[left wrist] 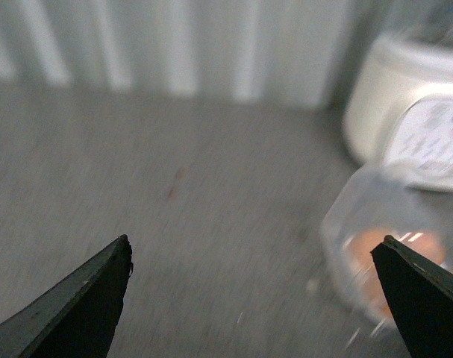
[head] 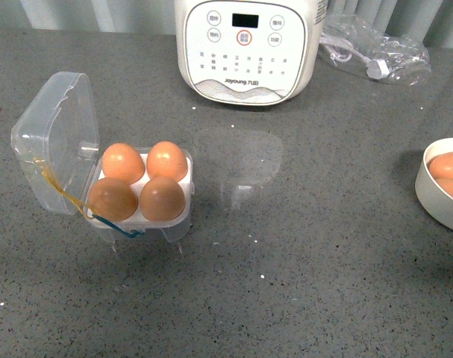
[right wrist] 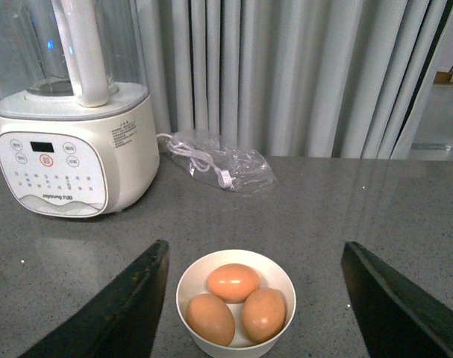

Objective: Put egg into box

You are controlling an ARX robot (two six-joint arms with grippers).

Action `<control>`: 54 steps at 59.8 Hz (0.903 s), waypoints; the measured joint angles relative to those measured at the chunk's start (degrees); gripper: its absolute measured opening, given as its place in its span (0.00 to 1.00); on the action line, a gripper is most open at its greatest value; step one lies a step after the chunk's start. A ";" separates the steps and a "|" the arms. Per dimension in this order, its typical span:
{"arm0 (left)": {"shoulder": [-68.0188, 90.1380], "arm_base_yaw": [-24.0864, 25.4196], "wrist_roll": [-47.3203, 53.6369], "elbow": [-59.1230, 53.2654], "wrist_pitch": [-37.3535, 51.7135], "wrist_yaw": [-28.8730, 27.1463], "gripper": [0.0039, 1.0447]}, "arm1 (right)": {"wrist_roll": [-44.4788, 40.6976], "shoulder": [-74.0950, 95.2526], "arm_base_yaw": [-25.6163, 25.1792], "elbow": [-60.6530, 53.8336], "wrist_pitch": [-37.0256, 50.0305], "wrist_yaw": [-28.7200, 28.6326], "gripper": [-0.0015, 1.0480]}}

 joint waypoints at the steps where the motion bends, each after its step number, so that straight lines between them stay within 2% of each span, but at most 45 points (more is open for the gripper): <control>1: 1.90 -1.05 -0.50 0.90 -2.29 -2.89 0.94 | 0.00 0.00 0.00 0.00 0.00 0.02 0.75; 3: 5.55 -2.43 -0.74 1.86 -4.70 -6.88 0.94 | 0.00 -0.02 0.02 0.00 0.00 0.11 0.82; 9: 11.30 -2.60 -0.83 2.93 -4.79 -5.53 0.94 | 0.02 0.00 0.00 0.00 0.00 -0.04 0.95; 14: 16.41 -1.11 -0.55 5.16 -2.73 -3.06 0.94 | 0.02 -0.02 0.00 0.00 0.00 0.02 0.92; 28: 34.51 3.43 1.42 11.56 6.62 5.51 0.94 | 0.02 -0.02 0.00 0.00 0.00 0.00 0.93; 37: 45.99 4.55 4.57 14.25 15.08 7.37 0.94 | 0.02 -0.02 0.00 0.00 0.00 0.00 0.93; 54: 60.96 6.54 7.72 17.88 24.55 10.47 0.94 | 0.02 -0.02 0.00 0.00 0.00 0.00 0.93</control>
